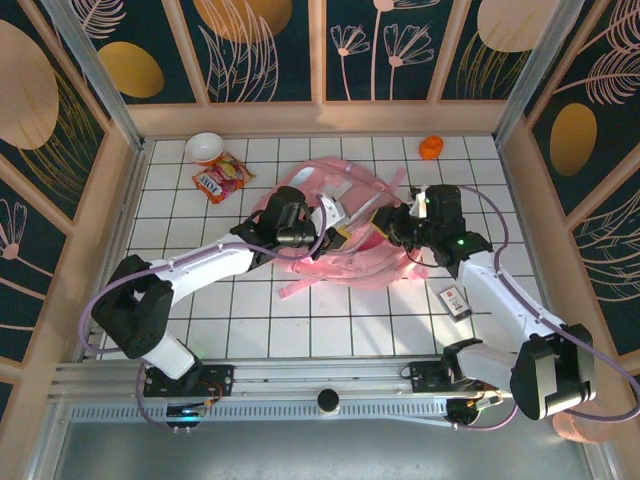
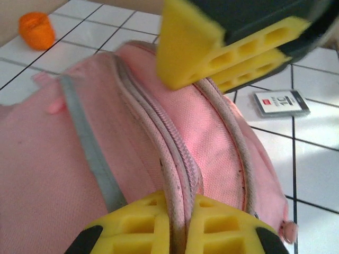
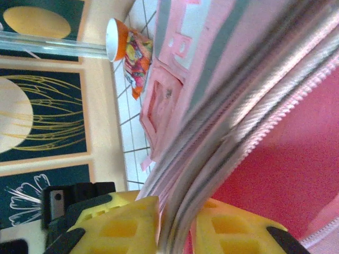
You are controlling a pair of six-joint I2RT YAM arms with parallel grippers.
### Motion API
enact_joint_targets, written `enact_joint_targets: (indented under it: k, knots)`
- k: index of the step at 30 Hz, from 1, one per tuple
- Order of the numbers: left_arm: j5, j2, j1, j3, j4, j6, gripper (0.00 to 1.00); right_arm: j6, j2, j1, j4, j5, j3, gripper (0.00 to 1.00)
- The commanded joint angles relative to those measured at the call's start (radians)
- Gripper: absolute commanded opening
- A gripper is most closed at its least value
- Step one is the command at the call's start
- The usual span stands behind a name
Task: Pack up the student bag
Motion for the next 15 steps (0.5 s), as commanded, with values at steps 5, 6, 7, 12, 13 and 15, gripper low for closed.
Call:
enact_joint_targets:
  k: [5,6,7,12,13,15]
  knots:
    - [-0.153,-0.078,0.02,-0.017,0.022,-0.304,0.0,-0.144,-0.066,0.001,-0.186,0.132,0.095,0.33]
    - [-0.157,-0.085,0.02,-0.025,0.034,-0.321,0.0,-0.161,-0.072,0.004,-0.216,0.152,0.105,0.33]
    - [-0.166,-0.09,0.02,-0.03,0.042,-0.336,0.0,-0.176,-0.075,0.006,-0.246,0.169,0.113,0.33]
    - [-0.194,-0.092,0.02,-0.021,0.023,-0.345,0.0,-0.265,-0.099,0.12,-0.403,0.313,0.149,0.32]
    - [-0.193,-0.092,0.02,-0.021,0.019,-0.342,0.0,-0.271,-0.102,0.153,-0.417,0.337,0.149,0.32]
    - [-0.177,-0.09,0.021,-0.013,0.007,-0.328,0.0,-0.265,-0.097,0.226,-0.43,0.388,0.141,0.32]
